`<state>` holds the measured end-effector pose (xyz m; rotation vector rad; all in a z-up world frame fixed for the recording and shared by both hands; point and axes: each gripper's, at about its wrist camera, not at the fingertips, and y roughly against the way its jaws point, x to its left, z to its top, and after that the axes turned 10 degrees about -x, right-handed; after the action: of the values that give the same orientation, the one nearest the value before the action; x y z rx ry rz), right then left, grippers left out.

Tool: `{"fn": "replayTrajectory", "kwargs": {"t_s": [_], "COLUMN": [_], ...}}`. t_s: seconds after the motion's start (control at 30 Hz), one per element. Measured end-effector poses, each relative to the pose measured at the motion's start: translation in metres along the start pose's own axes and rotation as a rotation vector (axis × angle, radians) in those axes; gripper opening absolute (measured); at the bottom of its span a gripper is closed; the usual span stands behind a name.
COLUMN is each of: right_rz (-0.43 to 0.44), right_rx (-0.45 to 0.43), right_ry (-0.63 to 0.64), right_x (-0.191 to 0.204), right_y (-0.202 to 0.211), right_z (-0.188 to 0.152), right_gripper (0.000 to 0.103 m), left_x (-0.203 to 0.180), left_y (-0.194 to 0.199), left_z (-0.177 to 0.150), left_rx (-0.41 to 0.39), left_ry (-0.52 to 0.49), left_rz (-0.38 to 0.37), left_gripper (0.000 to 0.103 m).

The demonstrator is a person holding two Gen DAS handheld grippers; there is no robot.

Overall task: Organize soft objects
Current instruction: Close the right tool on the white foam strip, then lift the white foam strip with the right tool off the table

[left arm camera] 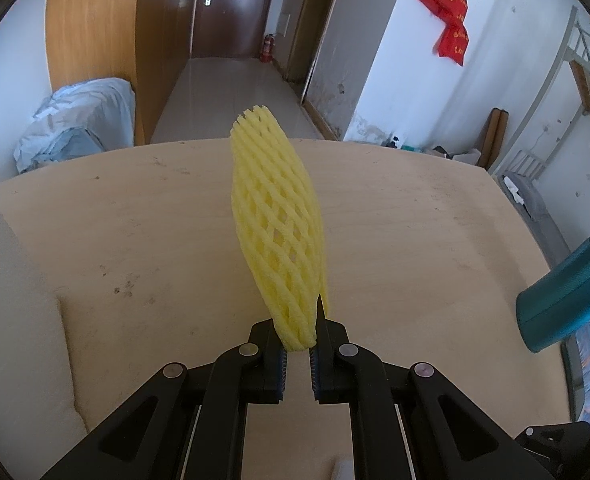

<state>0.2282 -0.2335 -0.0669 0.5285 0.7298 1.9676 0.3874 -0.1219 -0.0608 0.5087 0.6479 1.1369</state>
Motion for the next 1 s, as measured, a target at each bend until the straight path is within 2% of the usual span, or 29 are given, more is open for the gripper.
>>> {"fn": "replayTrajectory", "kwargs": {"t_s": [0.63,0.67,0.73,1.0], "right_rz": [-0.03,-0.03,-0.034,-0.001], "right_rx": [-0.093,-0.092,-0.089,-0.057], "right_ry": [-0.058,-0.056,-0.058,-0.05], "right_x": [-0.005,-0.005,-0.004,0.002], "right_y": [0.051,0.053,0.054,0.047], "right_z": [-0.001,-0.004,-0.006,-0.017], "right_gripper": [0.023,0.021,0.011,0.012], "left_x": [-0.009,-0.011,-0.013,-0.02], "left_y": [0.067,0.071,0.079,0.108], "left_z": [-0.009,-0.01,-0.012,-0.026], "left_rx": [-0.071,-0.073,-0.079,-0.108], "left_ry": [-0.012,-0.011,-0.015,-0.037], "left_rz": [-0.006,-0.009,-0.017,-0.043], "left_gripper": [0.01,0.009,0.009,0.01]}}
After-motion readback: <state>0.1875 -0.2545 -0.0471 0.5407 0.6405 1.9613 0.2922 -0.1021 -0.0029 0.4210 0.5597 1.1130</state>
